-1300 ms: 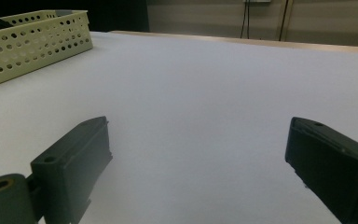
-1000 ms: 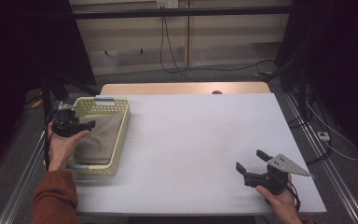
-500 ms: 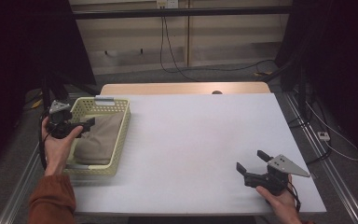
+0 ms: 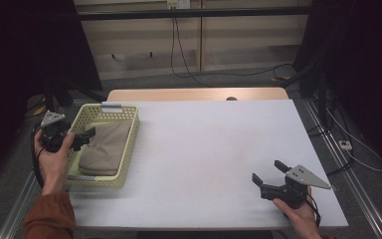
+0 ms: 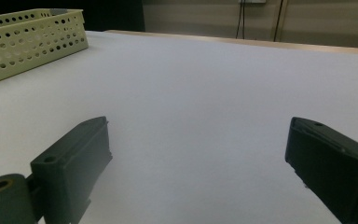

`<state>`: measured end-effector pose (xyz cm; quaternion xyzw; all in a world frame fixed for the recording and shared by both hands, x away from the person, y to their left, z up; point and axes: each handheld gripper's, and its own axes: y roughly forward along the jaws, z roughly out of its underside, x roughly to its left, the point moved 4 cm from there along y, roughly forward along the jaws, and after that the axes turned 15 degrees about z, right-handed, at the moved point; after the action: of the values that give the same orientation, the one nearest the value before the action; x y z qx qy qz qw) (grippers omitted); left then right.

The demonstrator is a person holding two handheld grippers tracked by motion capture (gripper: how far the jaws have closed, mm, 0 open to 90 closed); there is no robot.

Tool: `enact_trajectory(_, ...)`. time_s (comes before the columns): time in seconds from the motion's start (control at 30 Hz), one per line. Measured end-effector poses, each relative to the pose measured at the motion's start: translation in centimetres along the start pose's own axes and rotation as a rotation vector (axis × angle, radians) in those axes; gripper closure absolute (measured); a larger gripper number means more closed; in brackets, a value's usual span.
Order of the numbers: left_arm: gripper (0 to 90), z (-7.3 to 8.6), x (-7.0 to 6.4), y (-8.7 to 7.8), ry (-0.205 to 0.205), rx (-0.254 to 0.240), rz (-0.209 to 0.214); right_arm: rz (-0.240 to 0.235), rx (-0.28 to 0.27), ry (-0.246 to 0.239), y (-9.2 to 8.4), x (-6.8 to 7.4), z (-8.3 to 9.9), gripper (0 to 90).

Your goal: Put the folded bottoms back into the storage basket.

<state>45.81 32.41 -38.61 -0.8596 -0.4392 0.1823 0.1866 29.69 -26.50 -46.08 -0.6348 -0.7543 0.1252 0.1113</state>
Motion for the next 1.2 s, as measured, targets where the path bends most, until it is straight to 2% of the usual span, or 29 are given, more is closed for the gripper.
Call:
enact_trajectory(0.23, 6.3, 0.2, -1.1, -1.0, 0.026, -0.007, 0.006, 0.000, -0.001, -0.001, 0.0, 0.0, 0.0, 6.3)
enact_trajectory(0.33, 6.2, 0.4, -1.6, -1.2, 0.075, 0.020, -0.035, -0.001, 0.000, -0.003, 0.0, 0.0, 0.0, 6.3)
enact_trajectory(0.37, 6.1, 0.5, -1.7, -1.3, 0.079, 0.021, -0.022, 0.000, -0.001, -0.001, 0.0, 0.0, 0.0, 6.4)
enact_trajectory(0.43, 6.0, 0.7, -2.0, -1.4, 0.076, 0.017, 0.004, -0.001, 0.000, -0.001, 0.0, 0.0, 0.0, 6.4)
enact_trajectory(0.6, 5.9, 1.0, -2.3, -1.8, 0.058, -0.001, 0.011, 0.000, 0.000, 0.000, 0.0, 0.0, 0.0, 6.4)
enact_trajectory(0.9, 5.9, 1.9, -2.7, -2.9, 0.066, -0.006, 0.005, 0.000, -0.001, 0.000, -0.1, 0.0, 0.0, 6.3)
enact_trajectory(1.1, 5.9, 2.7, -3.0, -3.5, 0.055, -0.008, 0.010, 0.002, -0.004, -0.001, 0.0, 0.0, 0.0, 6.4)
enact_trajectory(1.2, 5.9, 2.9, -3.3, -3.7, 0.065, -0.008, 0.014, 0.001, -0.002, 0.000, 0.0, 0.0, 0.0, 6.3)
